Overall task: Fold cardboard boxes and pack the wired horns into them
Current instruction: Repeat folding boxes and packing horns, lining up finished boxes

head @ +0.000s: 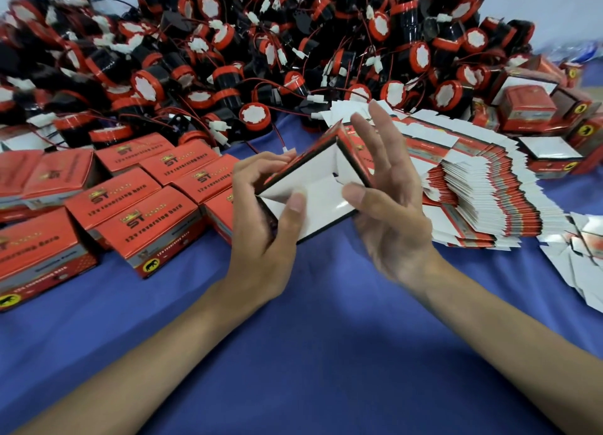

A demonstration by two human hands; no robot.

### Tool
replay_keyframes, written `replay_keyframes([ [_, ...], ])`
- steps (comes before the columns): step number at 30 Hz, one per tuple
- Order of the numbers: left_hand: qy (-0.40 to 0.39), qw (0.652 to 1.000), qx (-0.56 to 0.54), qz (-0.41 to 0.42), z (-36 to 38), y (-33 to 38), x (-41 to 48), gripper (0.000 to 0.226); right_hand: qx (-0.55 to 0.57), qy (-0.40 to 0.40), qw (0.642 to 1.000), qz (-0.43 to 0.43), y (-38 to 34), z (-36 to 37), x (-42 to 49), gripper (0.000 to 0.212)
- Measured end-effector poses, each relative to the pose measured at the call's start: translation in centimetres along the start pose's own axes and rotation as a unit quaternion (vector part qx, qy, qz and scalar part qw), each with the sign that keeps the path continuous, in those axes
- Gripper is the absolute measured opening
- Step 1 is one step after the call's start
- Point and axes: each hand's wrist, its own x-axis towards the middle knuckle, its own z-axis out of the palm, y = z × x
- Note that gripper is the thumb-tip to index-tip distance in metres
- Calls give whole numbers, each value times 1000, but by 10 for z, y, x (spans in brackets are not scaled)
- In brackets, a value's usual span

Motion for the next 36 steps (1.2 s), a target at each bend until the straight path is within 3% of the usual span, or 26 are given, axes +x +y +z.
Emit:
replay_keyframes([
  [5,-53,992,94,60,-1,0,-2,54,86,83,990,71,-3,4,3,78],
  [8,-35,995,84,31,-1,0,-2,45,156,109,975,112,0,5,4,79],
  [12,7,998,60,-6,-3,-2,-1,36,161,54,971,170,8,5,0,61],
  [15,17,997,76,-11,-2,-4,0,37,87,-2,976,200,11,2,-1,40],
  [20,-21,997,63,-39,0,-5,-2,45,-50,25,986,156,21,1,-3,31],
  [27,-46,996,52,-47,-1,-4,-2,44,-91,34,988,117,20,3,1,35],
  [36,-92,990,95,-51,-1,-1,-2,46,-114,74,988,76,21,3,0,21],
])
